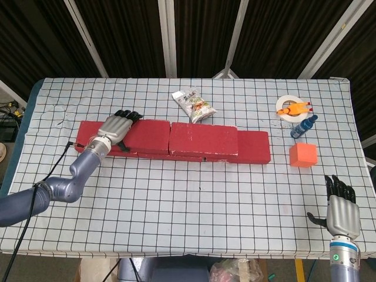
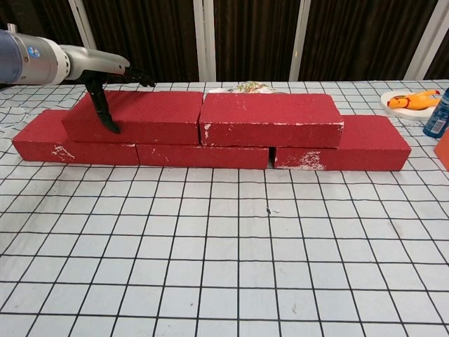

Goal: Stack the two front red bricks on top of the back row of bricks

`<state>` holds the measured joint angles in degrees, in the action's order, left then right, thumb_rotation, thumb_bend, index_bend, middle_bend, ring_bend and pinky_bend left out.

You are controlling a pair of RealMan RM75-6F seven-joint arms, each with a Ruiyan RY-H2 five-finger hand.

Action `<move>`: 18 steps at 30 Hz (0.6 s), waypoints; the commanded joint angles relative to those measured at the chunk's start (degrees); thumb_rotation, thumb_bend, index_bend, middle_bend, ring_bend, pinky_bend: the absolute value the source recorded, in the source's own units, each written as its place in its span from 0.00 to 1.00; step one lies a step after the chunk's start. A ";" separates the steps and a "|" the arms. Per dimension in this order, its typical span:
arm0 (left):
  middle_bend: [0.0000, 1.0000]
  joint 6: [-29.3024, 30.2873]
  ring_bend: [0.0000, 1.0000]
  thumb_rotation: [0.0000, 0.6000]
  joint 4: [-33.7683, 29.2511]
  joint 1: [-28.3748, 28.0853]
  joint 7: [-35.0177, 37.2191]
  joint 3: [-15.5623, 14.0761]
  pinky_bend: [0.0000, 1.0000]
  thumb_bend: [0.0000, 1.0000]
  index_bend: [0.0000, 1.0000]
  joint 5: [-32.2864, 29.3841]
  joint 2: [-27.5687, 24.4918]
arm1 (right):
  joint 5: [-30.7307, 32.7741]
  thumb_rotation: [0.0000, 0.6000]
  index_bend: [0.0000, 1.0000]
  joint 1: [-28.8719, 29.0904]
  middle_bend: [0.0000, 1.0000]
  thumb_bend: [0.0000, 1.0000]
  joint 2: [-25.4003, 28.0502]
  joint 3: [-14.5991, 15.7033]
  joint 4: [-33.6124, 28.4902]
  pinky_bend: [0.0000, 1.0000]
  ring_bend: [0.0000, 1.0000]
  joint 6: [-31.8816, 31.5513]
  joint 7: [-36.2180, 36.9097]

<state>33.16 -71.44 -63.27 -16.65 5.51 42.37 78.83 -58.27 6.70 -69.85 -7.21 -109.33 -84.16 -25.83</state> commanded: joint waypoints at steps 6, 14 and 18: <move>0.00 1.33 0.00 1.00 -4.48 0.17 0.07 0.37 0.00 0.00 0.00 0.27 -3.41 | 0.41 1.00 0.02 0.13 0.00 0.18 -0.16 0.00 0.01 0.00 0.00 0.13 -0.38; 0.00 8.98 0.00 1.00 -17.39 7.25 4.10 0.18 0.00 0.00 0.00 4.85 -14.17 | 0.73 1.00 0.02 0.18 0.00 0.18 0.03 0.01 -0.17 0.00 0.00 0.43 -0.19; 0.00 11.88 0.00 1.00 -18.64 11.65 5.32 -1.90 0.00 0.00 0.00 6.95 -17.15 | 0.66 1.00 0.02 0.23 0.00 0.18 0.15 0.18 -0.31 0.00 0.00 0.75 -0.02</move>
<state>43.26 -88.90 -53.84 -12.50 4.83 47.79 63.20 -57.60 6.93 -69.71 -7.04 -109.64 -83.40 -25.86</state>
